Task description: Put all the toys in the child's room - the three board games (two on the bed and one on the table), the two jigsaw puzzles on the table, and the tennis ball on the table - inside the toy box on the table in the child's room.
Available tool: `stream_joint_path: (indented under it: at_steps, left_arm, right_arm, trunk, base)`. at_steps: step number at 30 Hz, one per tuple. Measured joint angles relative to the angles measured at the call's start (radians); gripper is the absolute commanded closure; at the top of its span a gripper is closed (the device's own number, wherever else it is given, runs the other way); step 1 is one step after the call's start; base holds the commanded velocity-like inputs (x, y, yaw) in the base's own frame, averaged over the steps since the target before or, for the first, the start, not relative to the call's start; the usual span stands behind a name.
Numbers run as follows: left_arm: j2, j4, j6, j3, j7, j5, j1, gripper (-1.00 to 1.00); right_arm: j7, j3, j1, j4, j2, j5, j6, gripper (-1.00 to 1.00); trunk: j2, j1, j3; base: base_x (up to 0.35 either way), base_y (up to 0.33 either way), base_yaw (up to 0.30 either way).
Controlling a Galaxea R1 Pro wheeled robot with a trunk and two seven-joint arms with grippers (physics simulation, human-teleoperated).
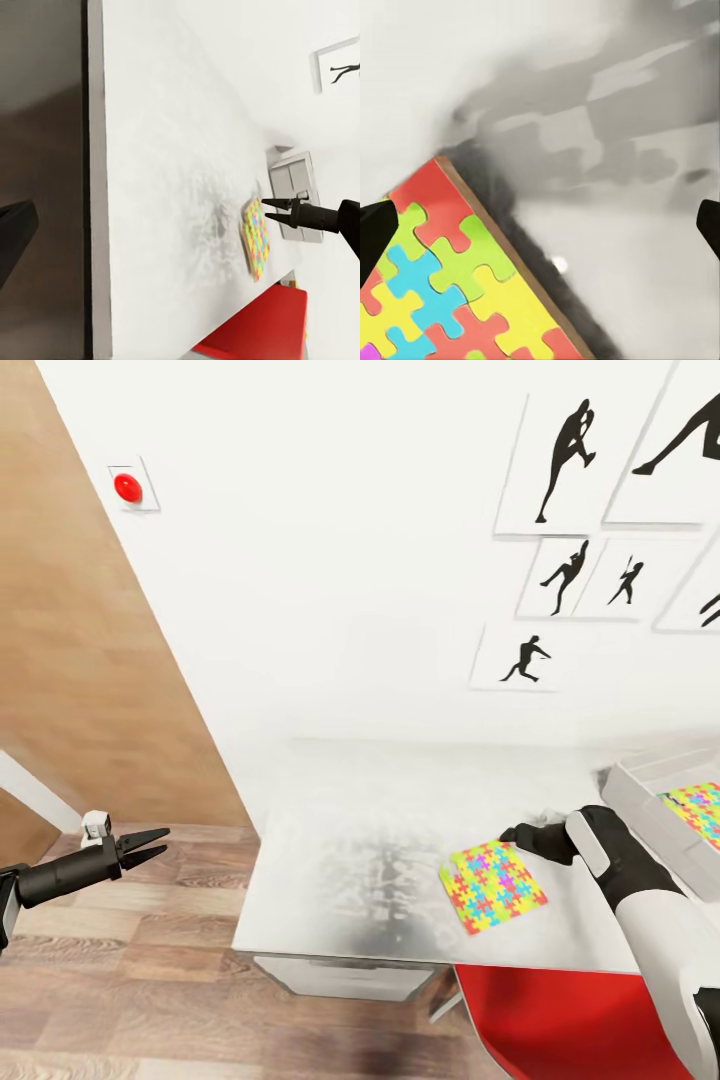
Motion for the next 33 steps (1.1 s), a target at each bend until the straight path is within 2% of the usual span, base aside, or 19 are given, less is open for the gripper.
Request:
stream_joint_path:
  at_steps: [13, 19, 28, 33]
  left_arm:
    - [0.000, 0.000, 0.000, 0.000, 0.000, 0.000, 0.000, -1.00]
    - [0.000, 0.000, 0.000, 0.000, 0.000, 0.000, 0.000, -1.00]
    - [0.000, 0.000, -0.001, 0.000, 0.000, 0.000, 0.000, -1.00]
    - [0.000, 0.000, -0.001, 0.000, 0.000, 0.000, 0.000, -1.00]
  right_arm:
    - [0.000, 0.000, 0.000, 0.002, 0.000, -0.006, 0.001, -1.00]
    - [0.002, 0.000, 0.000, 0.019, 0.000, -0.034, 0.000, -1.00]
    - [0.002, 0.000, 0.000, 0.021, 0.000, -0.029, 0.001, -1.00]
    - [0.001, 0.001, 0.000, 0.020, 0.000, -0.013, 0.003, -1.00]
  trunk:
    - [0.000, 0.000, 0.000]
    - [0.000, 0.000, 0.005]
    - [0.000, 0.000, 0.006]
    - [0.000, 0.000, 0.008]
  base:
    - [0.000, 0.088, -0.003]
    - [0.000, 0.004, -0.076]
    - [-0.008, 0.000, -0.012]
    - [-0.074, 0.006, -0.006]
